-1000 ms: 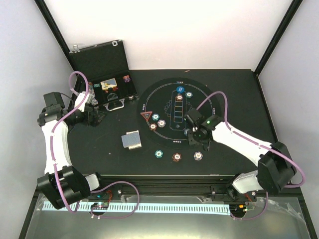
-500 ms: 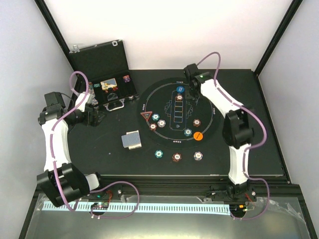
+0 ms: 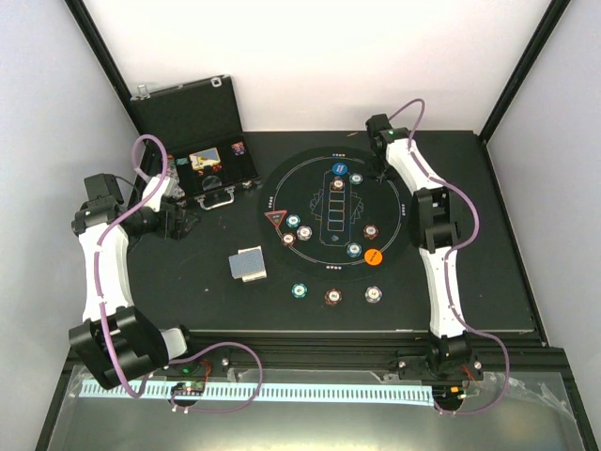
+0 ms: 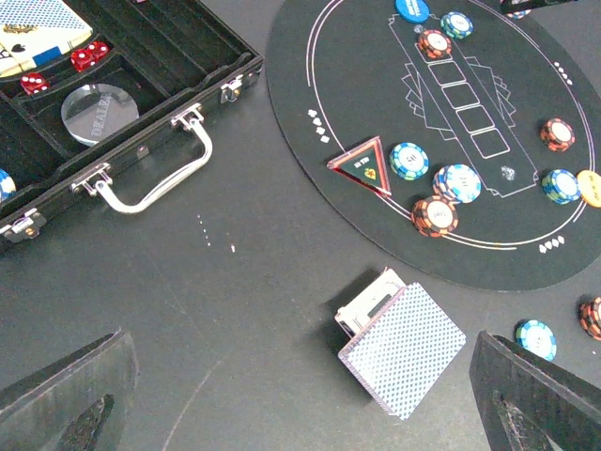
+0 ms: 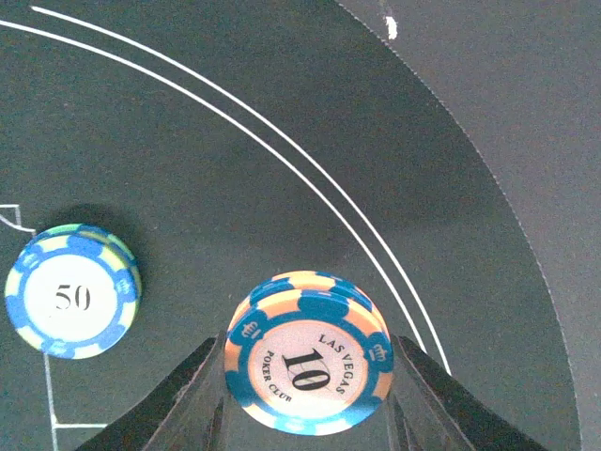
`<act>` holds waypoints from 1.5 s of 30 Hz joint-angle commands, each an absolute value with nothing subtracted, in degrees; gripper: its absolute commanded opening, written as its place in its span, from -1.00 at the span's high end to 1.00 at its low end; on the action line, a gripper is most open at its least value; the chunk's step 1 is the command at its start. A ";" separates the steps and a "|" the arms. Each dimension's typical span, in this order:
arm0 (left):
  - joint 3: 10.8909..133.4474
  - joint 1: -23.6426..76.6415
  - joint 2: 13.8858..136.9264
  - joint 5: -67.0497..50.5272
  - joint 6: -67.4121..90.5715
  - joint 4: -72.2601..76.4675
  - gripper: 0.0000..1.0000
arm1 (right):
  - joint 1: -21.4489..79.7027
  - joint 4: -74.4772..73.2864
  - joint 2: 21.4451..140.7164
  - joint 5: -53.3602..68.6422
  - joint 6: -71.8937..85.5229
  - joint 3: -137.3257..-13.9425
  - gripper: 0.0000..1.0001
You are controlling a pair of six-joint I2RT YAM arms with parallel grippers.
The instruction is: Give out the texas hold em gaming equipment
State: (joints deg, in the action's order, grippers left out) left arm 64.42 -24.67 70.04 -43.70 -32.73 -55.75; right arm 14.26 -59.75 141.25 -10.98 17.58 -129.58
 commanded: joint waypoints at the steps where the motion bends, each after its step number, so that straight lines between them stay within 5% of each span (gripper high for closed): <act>1: 66.45 -24.81 69.87 -43.90 -34.44 -56.85 -0.97 | 14.15 -59.18 143.67 -9.11 16.01 -132.71 0.81; 11: 66.86 -24.79 69.55 -42.96 -34.27 -57.11 -0.97 | 13.72 -58.27 147.15 -7.93 15.83 -136.23 0.72; 15: 66.88 -24.83 69.43 -43.01 -34.15 -57.04 -0.97 | 13.37 -58.27 147.47 -6.98 15.62 -136.24 0.30; 22: 66.56 -24.79 69.81 -43.55 -33.54 -56.62 -0.98 | 13.37 -58.81 145.13 -5.14 15.65 -135.57 -0.15; 28: 66.05 -24.79 69.79 -43.02 -34.00 -56.76 -0.97 | 13.60 -60.07 138.37 -5.10 16.54 -132.92 -0.22; 45: 62.93 -24.82 69.97 -40.79 -44.39 -60.50 -0.98 | 35.31 -41.69 91.57 -10.02 30.95 -64.66 -0.65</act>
State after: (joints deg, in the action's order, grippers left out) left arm 62.76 -24.67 70.11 -42.06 -39.29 -57.87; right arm 33.45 -45.78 97.80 -8.08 24.43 -74.02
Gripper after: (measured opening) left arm 0.988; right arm 0.809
